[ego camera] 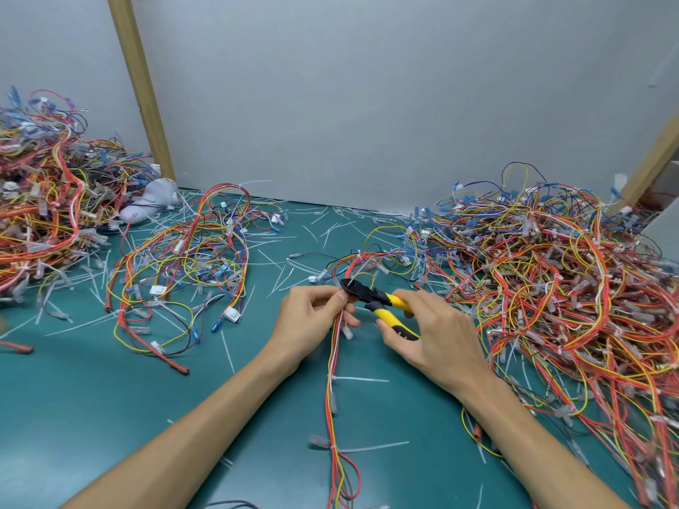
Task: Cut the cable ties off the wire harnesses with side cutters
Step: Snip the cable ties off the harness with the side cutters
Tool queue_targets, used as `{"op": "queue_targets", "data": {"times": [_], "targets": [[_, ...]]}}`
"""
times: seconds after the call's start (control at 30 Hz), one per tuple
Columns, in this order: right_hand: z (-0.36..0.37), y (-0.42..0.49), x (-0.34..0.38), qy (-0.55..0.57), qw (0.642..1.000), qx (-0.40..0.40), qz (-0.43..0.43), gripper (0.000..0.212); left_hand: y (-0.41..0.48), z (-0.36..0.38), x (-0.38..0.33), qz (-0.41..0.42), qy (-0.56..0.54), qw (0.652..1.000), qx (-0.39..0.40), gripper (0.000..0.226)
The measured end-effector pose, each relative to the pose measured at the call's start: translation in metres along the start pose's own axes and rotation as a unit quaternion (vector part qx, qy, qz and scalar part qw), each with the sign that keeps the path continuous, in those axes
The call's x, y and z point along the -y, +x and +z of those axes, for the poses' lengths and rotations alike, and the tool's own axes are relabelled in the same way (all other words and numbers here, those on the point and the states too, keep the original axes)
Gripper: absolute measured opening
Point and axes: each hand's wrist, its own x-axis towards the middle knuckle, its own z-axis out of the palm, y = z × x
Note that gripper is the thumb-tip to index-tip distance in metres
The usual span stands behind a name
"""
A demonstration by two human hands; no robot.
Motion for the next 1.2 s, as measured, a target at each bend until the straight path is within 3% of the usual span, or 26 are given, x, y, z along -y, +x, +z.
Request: {"op": "queue_targets", "data": {"times": [0.2,0.4,0.83,1.03,1.2], "targets": [[-0.0022,-0.0001,0.0012,0.016,1.000,0.022,0.011,0.046,0.0013,0.0008,0.0034,0.012,0.025,1.000,0.010,0.027],[-0.0027,0.0010,0.0012,-0.003,1.000,0.012,-0.002,0.037,0.0027,-0.0003,0.0059,0.012,0.033,0.999,0.010,0.025],[0.0008,-0.0013,0.0036,0.088,0.993,0.068,0.042,0.027,0.0025,0.0006,0.0015,0.024,0.069,0.997,0.005,0.023],[-0.0021,-0.0007,0.0033,0.051,0.997,0.052,0.040,0.042,0.0011,-0.0005,-0.0003,0.030,0.088,0.996,0.016,0.026],[-0.0005,0.0011,0.0019,0.003,1.000,0.022,0.012,0.042,0.0004,-0.0013,-0.0009,0.023,0.079,0.997,0.014,0.025]]}}
